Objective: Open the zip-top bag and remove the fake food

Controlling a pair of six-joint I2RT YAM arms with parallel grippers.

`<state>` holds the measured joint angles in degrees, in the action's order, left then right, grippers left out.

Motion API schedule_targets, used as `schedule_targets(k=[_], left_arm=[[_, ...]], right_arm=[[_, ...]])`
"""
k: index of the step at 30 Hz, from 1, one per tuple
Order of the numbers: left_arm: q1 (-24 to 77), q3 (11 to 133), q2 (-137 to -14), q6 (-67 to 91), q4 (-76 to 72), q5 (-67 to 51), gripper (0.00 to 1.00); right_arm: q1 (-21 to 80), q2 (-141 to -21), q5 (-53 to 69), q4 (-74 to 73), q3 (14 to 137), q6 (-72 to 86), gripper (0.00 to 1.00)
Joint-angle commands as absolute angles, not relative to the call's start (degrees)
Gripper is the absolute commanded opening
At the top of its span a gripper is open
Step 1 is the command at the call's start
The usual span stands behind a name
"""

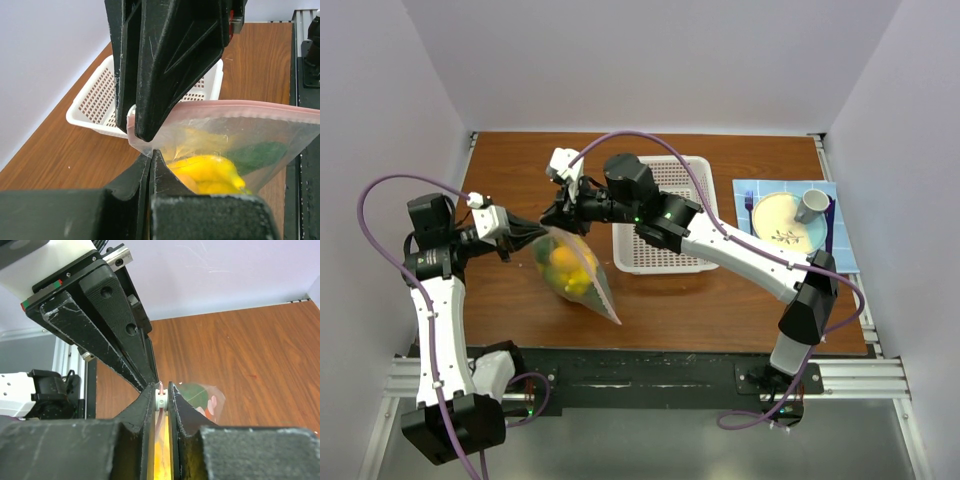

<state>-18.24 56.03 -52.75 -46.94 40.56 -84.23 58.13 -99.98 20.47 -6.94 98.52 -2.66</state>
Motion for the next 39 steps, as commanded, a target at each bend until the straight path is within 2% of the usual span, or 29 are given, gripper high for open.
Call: schedule_targets(k=[1,2,3,4,6,8,11,14,15,18,21,24,32,34,39], left_arm=[[-18.11,59.14,-53.00,-50.28,43.77,-87.54,0.11],[-18.02,59.50,-53.09,-49.84,43.86,-87.63,0.17],[-18.10,60.02,-53.26,-49.49,43.77,-87.80,0.35],[-18.02,60.99,-53.78,-49.22,43.77,-88.24,0.44],[-18.11,61.87,-54.40,-48.78,43.86,-89.12,0.52],[-18.11,62.40,-54.93,-48.78,43.60,-90.43,0.52],[-17.93,62.32,-55.72,-48.17,42.37,-90.88,0.48],[-17.67,62.58,-56.77,-47.11,41.31,-91.67,0.34],[-17.40,62.67,-57.04,-47.20,41.22,-91.76,0.23],[-17.23,62.93,-57.30,-47.11,40.61,-90.79,0.06],[-17.23,63.37,-57.04,-46.23,39.90,-90.70,0.00],[-17.23,63.63,-56.69,-41.77,36.40,-92.19,0.00],[-19.51,62.67,-54.76,-14.38,8.73,-95.45,0.00],[-19.86,62.58,-54.58,-11.52,4.15,-96.15,0.00],[-20.30,63.46,-55.19,-10.55,4.04,-95.98,0.00]], right_arm=[[58.27,-98.26,19.25,-7.21,100.11,-2.99,0.02],[58.27,-98.17,19.42,-7.47,100.11,-2.99,0.01],[58.27,-98.26,19.42,-7.64,99.93,-2.99,0.01],[58.27,-98.17,19.51,-7.73,99.93,-2.90,0.01],[58.27,-98.17,19.60,-7.91,99.84,-2.90,0.00],[58.27,-98.17,19.60,-8.00,99.93,-2.81,0.00],[58.27,-98.09,19.60,-8.26,100.46,-2.81,0.00],[58.27,-98.09,19.86,-8.35,100.63,-2.55,0.00],[58.18,-98.17,19.95,-8.35,100.55,-2.55,0.00],[58.27,-98.00,19.78,-8.53,100.55,-2.64,0.00],[58.18,-97.74,19.69,-8.79,100.63,-2.72,0.00],[58.18,-97.82,19.60,-9.14,100.46,-2.72,0.00],[56.52,-93.52,16.96,-10.63,93.61,-5.01,0.00],[55.12,-91.59,17.22,-10.63,90.54,-4.84,0.00],[53.79,-88.68,17.49,-9.40,84.65,-4.39,0.00]])
